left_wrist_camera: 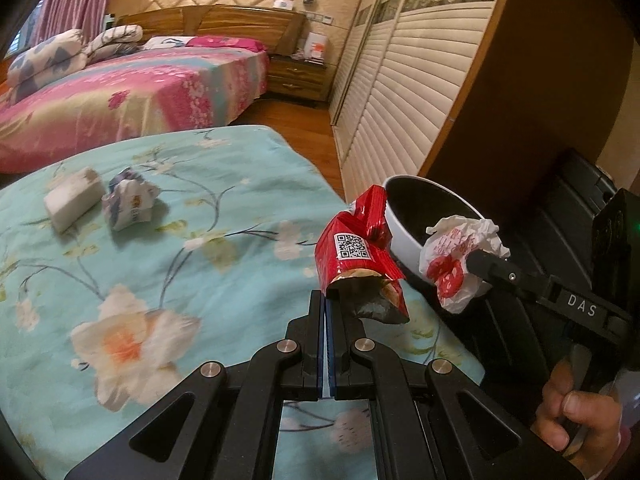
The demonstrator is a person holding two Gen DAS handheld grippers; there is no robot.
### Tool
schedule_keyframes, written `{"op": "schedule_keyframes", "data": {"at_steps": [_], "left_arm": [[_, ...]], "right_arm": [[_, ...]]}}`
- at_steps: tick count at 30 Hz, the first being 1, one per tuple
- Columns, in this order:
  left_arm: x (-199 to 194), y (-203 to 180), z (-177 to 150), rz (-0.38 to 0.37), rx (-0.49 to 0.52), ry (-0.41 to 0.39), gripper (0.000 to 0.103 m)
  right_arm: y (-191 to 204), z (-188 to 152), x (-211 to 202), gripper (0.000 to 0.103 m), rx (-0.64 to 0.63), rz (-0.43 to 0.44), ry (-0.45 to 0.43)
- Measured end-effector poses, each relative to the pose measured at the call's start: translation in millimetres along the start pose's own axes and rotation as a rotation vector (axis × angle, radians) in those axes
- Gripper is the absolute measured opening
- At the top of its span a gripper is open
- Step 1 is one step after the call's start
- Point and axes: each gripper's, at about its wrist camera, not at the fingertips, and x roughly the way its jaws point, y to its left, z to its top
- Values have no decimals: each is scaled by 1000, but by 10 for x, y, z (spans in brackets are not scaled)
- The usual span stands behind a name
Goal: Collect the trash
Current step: 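Carry the red packet and white tissue with both grippers toward the trash bin, then open the left gripper to drop the red packet while the right gripper drops the tissue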
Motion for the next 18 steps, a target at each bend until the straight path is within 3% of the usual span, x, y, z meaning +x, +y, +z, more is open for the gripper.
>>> {"op": "schedule_keyframes", "data": {"at_steps": [18], "left_arm": [[349, -418, 179, -27, 58, 10, 0]], "right_arm": [[-438, 152, -188, 23, 48, -41, -43]]}}
